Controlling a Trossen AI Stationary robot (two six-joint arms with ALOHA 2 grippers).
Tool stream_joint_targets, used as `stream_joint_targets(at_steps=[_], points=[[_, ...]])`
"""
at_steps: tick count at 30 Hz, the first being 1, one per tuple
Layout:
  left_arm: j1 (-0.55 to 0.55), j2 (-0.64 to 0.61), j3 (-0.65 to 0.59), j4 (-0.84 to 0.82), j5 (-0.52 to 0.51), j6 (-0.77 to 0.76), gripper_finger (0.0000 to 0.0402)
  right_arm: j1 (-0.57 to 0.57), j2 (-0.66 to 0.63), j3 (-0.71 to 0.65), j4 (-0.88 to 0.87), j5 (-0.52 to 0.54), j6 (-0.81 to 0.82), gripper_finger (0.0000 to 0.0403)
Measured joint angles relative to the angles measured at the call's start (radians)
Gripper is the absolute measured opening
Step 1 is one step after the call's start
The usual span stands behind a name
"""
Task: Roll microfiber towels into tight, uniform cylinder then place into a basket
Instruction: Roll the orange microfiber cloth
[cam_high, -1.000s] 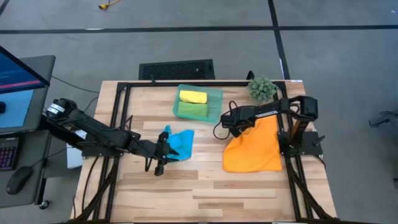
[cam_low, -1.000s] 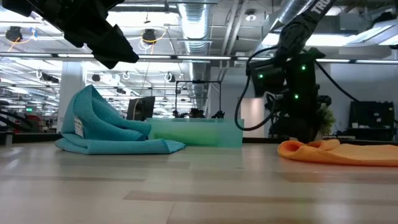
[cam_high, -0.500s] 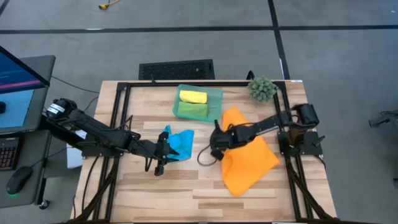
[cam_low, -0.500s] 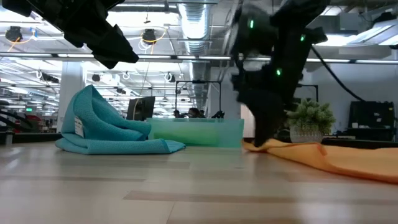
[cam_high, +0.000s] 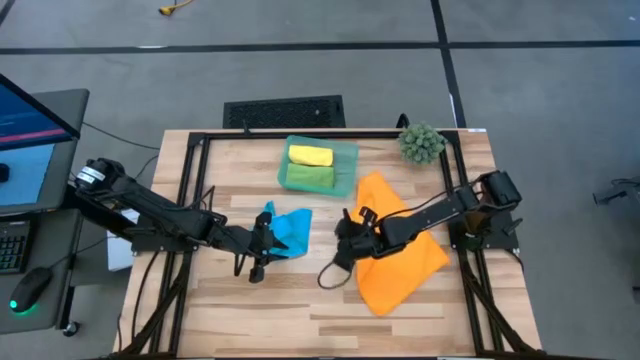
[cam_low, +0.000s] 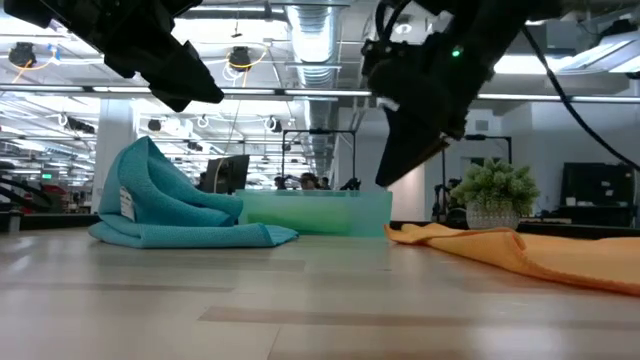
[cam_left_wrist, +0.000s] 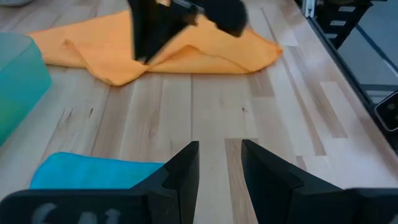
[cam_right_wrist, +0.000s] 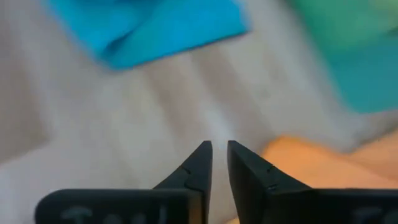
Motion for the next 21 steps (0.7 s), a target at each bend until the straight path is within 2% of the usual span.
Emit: stream_joint_targets(at_steps=[2,4,10,15,21], points=[[0.001,0.003,0.000,-0.004,-0.004,0.000,0.0110,-0.022,0.000,0.001,-0.004,0.040,0.039,0.0062],[0.001,0.002,0.000,0.003,-0.006,-0.001,0.0110,-0.055,0.003,0.000,-0.006,0.033,0.070,0.0056],[0.001,0.002,0.000,0.000,-0.007,0.000,0.0110,-0.143,0.004,-0.040,-0.015,-0.035,0.155,0.0041],[0.001,0.002,0.000,0.001,-0.007,0.000,0.0110,-0.164,0.032,-0.039,-0.001,-0.142,0.136,0.0008],[0.001,0.002,0.000,-0.006,-0.007,0.000,0.0110,-0.163,0.086,-0.037,-0.026,-0.123,0.183,0.0017]])
